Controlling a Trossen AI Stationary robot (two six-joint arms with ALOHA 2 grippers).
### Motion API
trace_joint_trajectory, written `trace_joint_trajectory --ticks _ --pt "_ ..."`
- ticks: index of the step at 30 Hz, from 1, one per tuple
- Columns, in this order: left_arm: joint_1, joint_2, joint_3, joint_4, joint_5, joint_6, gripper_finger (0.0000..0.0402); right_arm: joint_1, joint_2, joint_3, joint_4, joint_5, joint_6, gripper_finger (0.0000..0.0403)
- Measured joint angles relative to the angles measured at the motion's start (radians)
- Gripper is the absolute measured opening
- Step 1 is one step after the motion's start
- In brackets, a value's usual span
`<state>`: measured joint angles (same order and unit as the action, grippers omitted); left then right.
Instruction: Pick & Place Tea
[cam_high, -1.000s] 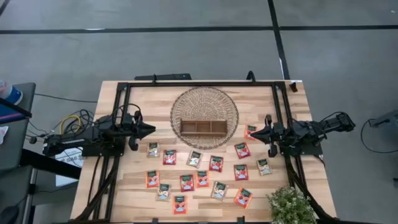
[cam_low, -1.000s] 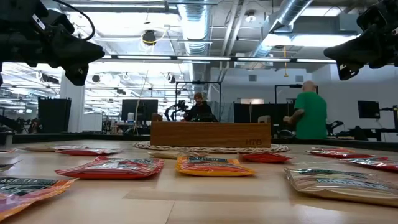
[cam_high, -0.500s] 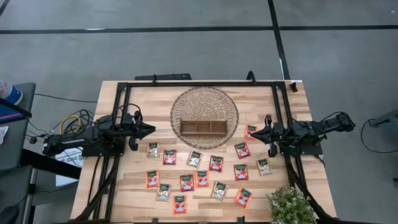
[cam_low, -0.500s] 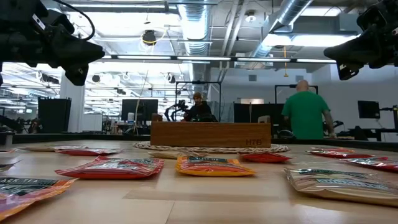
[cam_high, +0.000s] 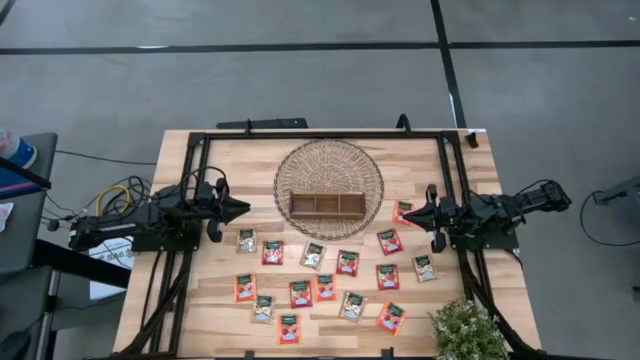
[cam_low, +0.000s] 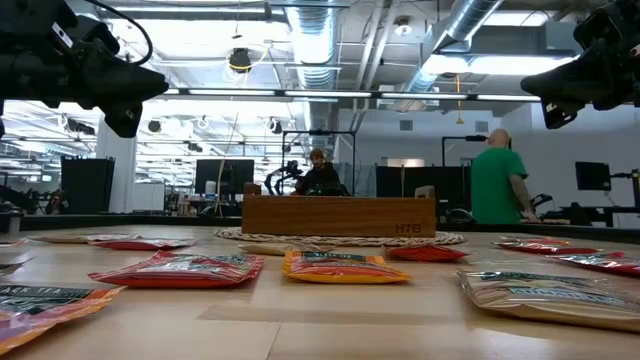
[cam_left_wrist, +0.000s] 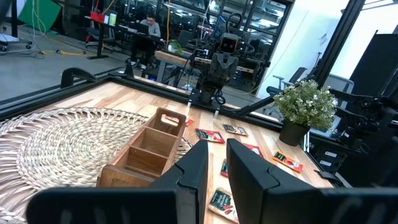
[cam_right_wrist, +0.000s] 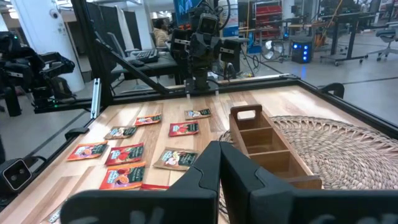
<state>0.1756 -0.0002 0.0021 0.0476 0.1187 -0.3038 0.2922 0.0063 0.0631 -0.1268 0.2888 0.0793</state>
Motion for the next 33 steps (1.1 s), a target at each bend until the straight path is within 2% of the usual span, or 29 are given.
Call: trace_joint_trajectory --ticks 10,15,20,25,27,33 --pt "0.000 0.000 0.000 0.000 0.000 0.000 0.0050 0.000 0.000 0.000 0.000 0.001 -0.013 0.0000" --pt "0.000 0.000 0.000 0.002 -0.002 0.000 0.0050 -0.019 -0.001 0.000 0.005 0.054 -0.211 0.0000" --pt "0.000 0.000 0.000 0.003 -0.003 0.000 0.0050 -0.021 0.000 0.000 0.005 0.054 -0.240 0.0000" --pt "0.000 0.000 0.000 0.004 -0.004 0.000 0.0050 -0.037 0.000 0.000 0.008 0.080 -0.354 0.0000" --pt "0.000 0.000 0.000 0.004 -0.008 0.002 0.0050 -0.042 0.000 0.000 0.008 0.080 -0.343 0.0000" --pt "0.000 0.000 0.000 0.004 -0.027 0.002 0.0050 -0.051 0.000 -0.001 0.019 0.080 -0.151 0.0000"
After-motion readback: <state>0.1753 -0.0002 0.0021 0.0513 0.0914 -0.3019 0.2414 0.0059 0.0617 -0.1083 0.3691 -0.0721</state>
